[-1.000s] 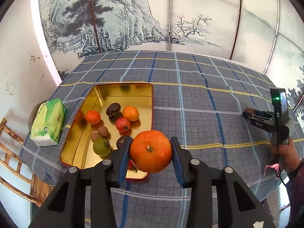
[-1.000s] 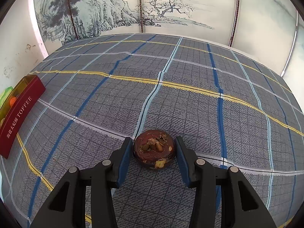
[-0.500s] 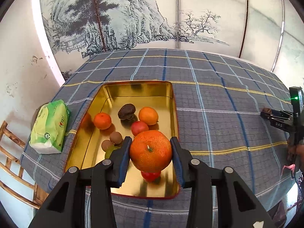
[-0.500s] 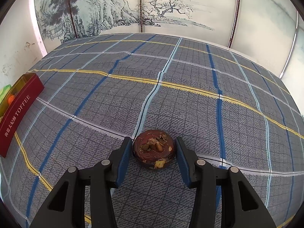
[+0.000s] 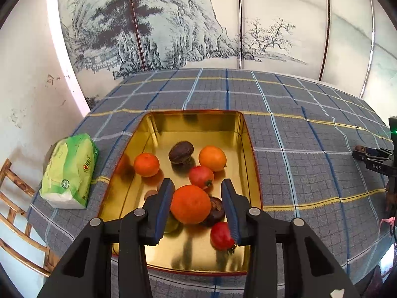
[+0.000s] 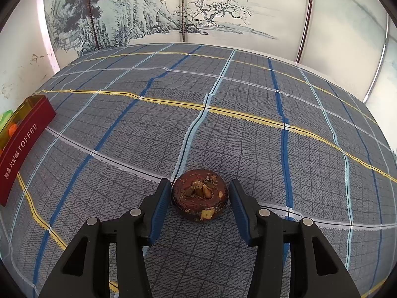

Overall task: Organize fruits
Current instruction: 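Lower the orange into the gold tray and open the left gripper, then carry the brown mangosteen into the gold tray and open the right gripper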

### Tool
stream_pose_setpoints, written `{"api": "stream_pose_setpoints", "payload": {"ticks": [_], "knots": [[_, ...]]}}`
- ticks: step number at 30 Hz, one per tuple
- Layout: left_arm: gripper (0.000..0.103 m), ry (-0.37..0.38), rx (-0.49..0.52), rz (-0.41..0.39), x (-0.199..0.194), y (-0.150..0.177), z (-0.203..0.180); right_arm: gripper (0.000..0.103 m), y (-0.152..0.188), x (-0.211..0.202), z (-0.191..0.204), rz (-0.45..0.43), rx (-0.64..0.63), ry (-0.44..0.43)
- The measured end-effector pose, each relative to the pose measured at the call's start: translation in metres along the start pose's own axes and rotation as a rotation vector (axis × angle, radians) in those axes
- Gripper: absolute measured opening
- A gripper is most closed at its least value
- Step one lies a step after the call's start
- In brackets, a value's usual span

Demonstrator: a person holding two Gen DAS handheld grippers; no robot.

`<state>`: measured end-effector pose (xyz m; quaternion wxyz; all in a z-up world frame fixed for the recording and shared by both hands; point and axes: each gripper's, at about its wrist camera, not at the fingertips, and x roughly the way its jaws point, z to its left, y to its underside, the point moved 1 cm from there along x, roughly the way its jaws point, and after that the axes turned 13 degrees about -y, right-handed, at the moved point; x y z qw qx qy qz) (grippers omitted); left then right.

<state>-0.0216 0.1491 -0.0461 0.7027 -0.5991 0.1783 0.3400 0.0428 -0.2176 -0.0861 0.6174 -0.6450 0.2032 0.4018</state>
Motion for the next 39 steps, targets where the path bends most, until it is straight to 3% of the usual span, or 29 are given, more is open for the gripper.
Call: {"api": "stream_pose_setpoints", "payload": {"ticks": [8,22,30,33,39], "knots": [[0.037,0.007,0.0,-0.019,-0.003,-0.003,0.002,0.05,0.0,0.0,0.0,0.0,-0.001,-0.001],[0.032,0.029,-0.06,0.02,0.003,0.0,0.022,0.05,-0.001,0.0,0.0,0.001,-0.002,0.0],[0.033,-0.039,-0.063,0.022,0.003,0.007,0.042,0.049,0.001,-0.002,-0.001,-0.003,0.013,0.009],[0.033,-0.058,-0.051,0.012,0.001,0.009,0.043,0.044,0.004,-0.005,0.004,-0.009,0.028,0.005],[0.034,-0.082,-0.027,-0.007,-0.004,0.009,0.037,0.043,0.011,-0.012,0.012,-0.026,0.069,-0.036]]}}
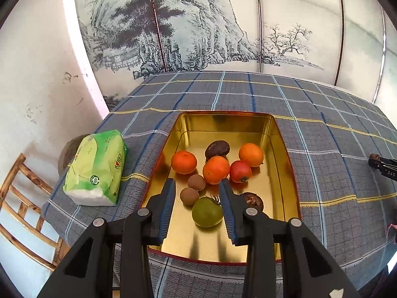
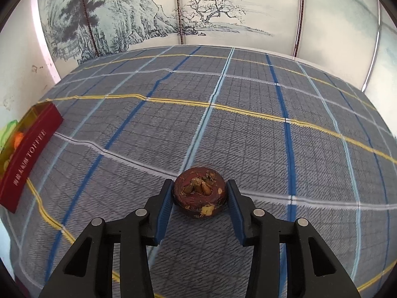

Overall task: Organize fruits
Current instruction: 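Carry the brown mangosteen into the gold tray and open the right gripper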

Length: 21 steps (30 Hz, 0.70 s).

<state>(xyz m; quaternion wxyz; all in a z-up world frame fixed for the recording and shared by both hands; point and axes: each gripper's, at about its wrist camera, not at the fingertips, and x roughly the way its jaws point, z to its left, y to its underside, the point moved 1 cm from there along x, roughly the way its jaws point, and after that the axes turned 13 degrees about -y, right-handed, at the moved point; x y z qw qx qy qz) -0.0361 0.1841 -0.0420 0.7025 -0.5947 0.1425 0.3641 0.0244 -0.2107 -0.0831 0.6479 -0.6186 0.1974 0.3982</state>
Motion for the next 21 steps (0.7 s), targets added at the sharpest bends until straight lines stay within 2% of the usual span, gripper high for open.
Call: {"api": "stream_pose_setpoints", "payload": {"ticks": [5,10,21], "knots": [[0.037,-0.037,0.036,-0.025,-0.005,-0.001,-0.006,0.043,0.001,-0.004,0.016,0.002,0.007,-0.045],[0.042,-0.043,0.039,-0.032,-0.008,-0.001,-0.006,0.043,-0.005,-0.012,0.047,-0.007,-0.032,-0.093],[0.045,-0.042,0.031,-0.028,-0.009,0.002,-0.001,0.043,-0.033,-0.023,0.166,-0.037,-0.221,-0.263]]}}
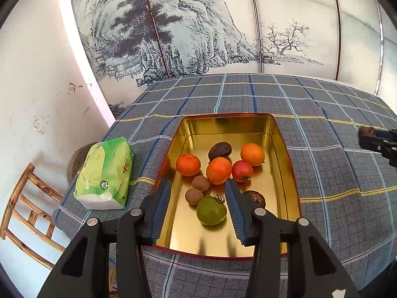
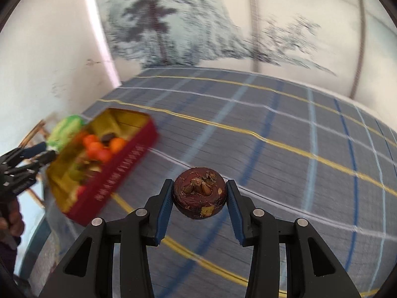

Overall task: Organize fruits
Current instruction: 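Carry the brown mangosteen into the gold tray and open the right gripper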

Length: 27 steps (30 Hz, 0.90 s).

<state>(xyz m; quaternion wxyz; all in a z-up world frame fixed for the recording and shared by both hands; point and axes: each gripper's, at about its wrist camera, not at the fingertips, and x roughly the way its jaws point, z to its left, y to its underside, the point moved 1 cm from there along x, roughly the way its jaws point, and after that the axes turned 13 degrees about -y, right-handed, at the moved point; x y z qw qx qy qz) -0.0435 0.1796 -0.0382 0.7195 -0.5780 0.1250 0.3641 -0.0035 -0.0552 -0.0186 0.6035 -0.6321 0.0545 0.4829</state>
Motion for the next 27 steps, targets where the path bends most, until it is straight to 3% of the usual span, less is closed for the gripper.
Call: {"api": "stream_pose_setpoints", "payload": {"ticks": [7,15,27], "knots": [[0.062,-0.024,-0.001,-0.004,0.0,0.005,0.006,0.043,-0.02,0.021,0.05,0.012,-0.076,-0.093],[0.071,-0.047,0.001,-0.012,0.001,0.008,0.014,0.043,-0.032,0.049,0.089,0.042,-0.12,-0.171],[0.072,-0.023,-0.011,-0.003,0.008,0.013,0.022,0.043,-0.034,0.083,0.118,0.102,-0.147,-0.224]]}}
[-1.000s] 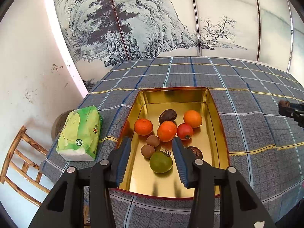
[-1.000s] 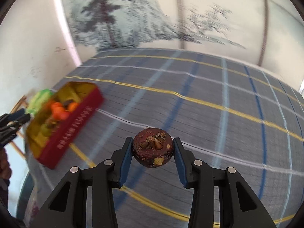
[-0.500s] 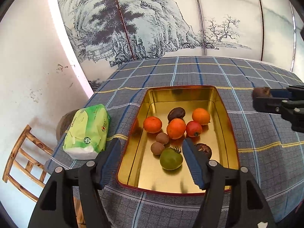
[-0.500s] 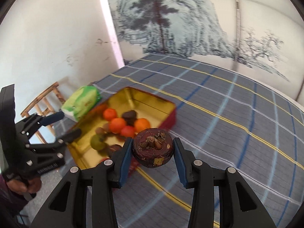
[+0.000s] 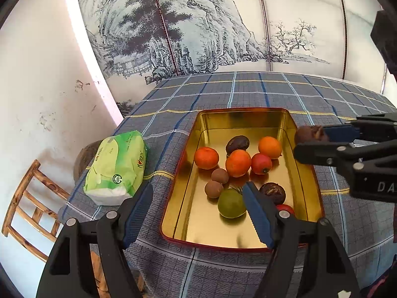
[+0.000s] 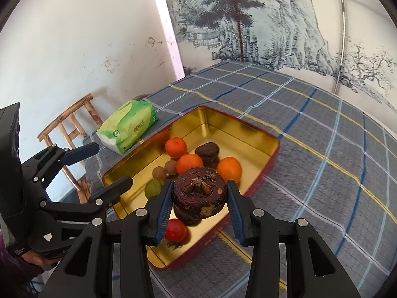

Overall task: Organize fruits
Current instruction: 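Carry the brown mangosteen into the gold tray and open the right gripper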

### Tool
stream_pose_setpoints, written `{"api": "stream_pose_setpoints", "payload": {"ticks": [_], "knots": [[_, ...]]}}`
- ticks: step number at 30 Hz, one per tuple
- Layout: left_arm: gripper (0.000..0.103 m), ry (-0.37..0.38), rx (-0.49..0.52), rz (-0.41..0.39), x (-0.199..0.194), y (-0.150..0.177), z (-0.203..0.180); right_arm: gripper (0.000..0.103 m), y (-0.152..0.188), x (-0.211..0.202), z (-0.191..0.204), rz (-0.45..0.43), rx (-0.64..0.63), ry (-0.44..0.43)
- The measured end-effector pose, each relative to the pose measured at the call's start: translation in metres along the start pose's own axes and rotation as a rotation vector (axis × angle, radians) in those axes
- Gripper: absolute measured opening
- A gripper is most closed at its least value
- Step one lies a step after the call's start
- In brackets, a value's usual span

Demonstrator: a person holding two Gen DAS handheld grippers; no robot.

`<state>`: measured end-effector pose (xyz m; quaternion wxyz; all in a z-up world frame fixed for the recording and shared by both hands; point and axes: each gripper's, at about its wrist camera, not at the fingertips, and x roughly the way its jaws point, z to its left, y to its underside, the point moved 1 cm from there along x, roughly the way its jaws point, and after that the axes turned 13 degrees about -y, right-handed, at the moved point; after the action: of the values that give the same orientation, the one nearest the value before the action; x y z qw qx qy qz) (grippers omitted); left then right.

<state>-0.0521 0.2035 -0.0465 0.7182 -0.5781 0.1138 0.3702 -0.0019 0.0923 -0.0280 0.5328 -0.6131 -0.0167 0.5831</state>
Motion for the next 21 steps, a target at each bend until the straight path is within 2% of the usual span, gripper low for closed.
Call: {"api": "stream_pose_setpoints", "payload": {"ticks": [21], "knots": [[0.073,0.014,-0.051,0.051,0.019,0.013,0.019,0.043,-0.008,0.045,0.001,0.051,0.033,-0.056]]}}
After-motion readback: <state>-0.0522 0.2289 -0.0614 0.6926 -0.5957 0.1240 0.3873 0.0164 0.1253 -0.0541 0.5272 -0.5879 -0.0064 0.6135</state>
